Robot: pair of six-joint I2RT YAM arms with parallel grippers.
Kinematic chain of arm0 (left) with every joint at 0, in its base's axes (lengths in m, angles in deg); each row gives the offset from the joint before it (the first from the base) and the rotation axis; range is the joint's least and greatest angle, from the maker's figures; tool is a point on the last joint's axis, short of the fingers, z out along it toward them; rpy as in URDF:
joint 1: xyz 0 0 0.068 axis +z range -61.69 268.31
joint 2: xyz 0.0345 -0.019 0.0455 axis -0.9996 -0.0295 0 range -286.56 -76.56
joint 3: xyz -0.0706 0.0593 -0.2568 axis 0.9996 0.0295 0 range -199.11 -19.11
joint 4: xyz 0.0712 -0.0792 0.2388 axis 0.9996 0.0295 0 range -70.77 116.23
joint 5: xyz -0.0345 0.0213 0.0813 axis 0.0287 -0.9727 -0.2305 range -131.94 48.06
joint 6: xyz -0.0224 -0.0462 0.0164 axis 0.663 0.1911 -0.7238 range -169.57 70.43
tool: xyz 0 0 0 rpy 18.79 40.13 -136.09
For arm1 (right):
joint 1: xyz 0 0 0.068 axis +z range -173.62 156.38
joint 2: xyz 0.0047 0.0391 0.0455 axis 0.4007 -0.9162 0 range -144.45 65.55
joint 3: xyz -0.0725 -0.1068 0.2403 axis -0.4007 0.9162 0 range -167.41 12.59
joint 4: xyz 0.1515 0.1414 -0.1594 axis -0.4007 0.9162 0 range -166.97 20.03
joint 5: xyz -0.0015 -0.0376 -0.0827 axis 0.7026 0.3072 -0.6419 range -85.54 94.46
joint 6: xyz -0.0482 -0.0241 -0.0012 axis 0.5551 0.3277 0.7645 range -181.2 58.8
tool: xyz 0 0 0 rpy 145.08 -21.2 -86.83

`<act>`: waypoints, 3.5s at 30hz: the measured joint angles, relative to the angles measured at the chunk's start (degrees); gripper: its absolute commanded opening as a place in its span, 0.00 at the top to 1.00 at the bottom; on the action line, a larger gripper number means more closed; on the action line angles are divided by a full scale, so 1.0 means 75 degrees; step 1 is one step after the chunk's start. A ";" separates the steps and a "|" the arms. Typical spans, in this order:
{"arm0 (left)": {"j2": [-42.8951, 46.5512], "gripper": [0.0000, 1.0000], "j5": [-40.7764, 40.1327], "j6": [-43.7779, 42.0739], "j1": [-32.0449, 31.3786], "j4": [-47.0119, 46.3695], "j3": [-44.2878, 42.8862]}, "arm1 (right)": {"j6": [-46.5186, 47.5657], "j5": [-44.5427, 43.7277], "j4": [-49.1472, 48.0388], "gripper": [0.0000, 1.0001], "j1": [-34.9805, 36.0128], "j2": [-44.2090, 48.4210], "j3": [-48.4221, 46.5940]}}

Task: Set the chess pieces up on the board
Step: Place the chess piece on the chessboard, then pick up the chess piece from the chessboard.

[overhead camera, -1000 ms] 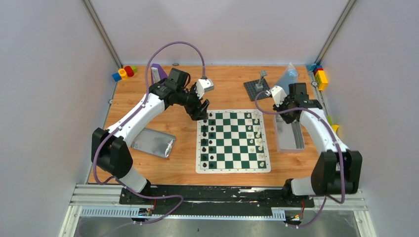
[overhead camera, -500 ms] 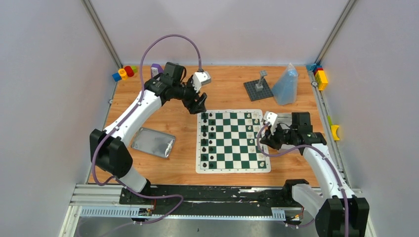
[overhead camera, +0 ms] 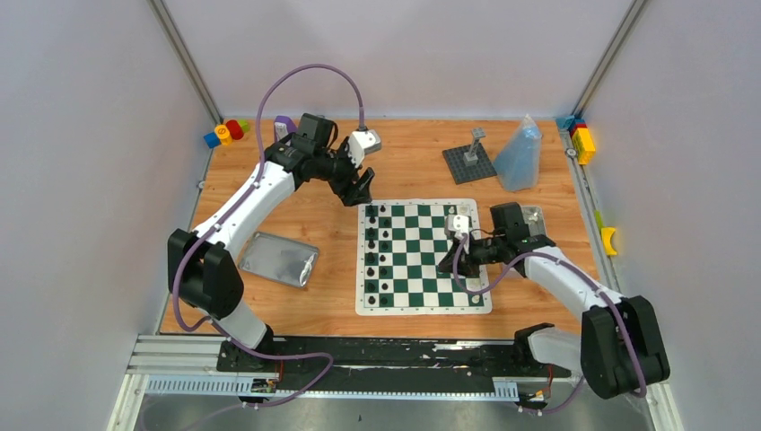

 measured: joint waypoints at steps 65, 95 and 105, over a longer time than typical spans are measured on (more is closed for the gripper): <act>-0.0201 0.18 -0.0187 -0.0052 0.0064 -0.0213 0.0332 | -0.4086 -0.1789 -0.5791 0.77 0.2783 -0.3383 0.0085; -0.0221 0.19 -0.0213 -0.0099 0.0064 -0.0204 0.0332 | -0.3742 -0.1883 -0.4709 1.00 0.2967 -0.3133 -0.0385; -0.0221 0.19 -0.0286 -0.0149 0.0067 -0.0152 0.0332 | -0.2066 -0.1635 -0.2250 1.00 0.2480 -0.1559 -0.0970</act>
